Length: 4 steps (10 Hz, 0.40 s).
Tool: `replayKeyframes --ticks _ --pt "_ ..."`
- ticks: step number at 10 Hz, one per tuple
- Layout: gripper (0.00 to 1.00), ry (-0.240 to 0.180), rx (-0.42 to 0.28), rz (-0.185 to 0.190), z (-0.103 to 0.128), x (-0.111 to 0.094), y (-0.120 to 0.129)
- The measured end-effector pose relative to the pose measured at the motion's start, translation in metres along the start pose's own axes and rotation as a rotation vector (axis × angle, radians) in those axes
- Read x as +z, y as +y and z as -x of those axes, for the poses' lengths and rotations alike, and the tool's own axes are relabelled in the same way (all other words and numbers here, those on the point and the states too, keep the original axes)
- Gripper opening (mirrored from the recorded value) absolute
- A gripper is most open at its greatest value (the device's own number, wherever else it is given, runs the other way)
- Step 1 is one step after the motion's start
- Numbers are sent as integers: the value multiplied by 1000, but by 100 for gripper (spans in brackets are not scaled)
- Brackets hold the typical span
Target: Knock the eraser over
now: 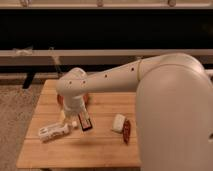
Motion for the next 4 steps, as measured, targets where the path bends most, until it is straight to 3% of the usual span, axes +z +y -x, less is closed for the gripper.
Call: replayKeyframes --ticks 3,4 --pt "80 -55 -75 -67 11 -20 -10" --pt "80 -54 -80 -72 10 -21 -11"
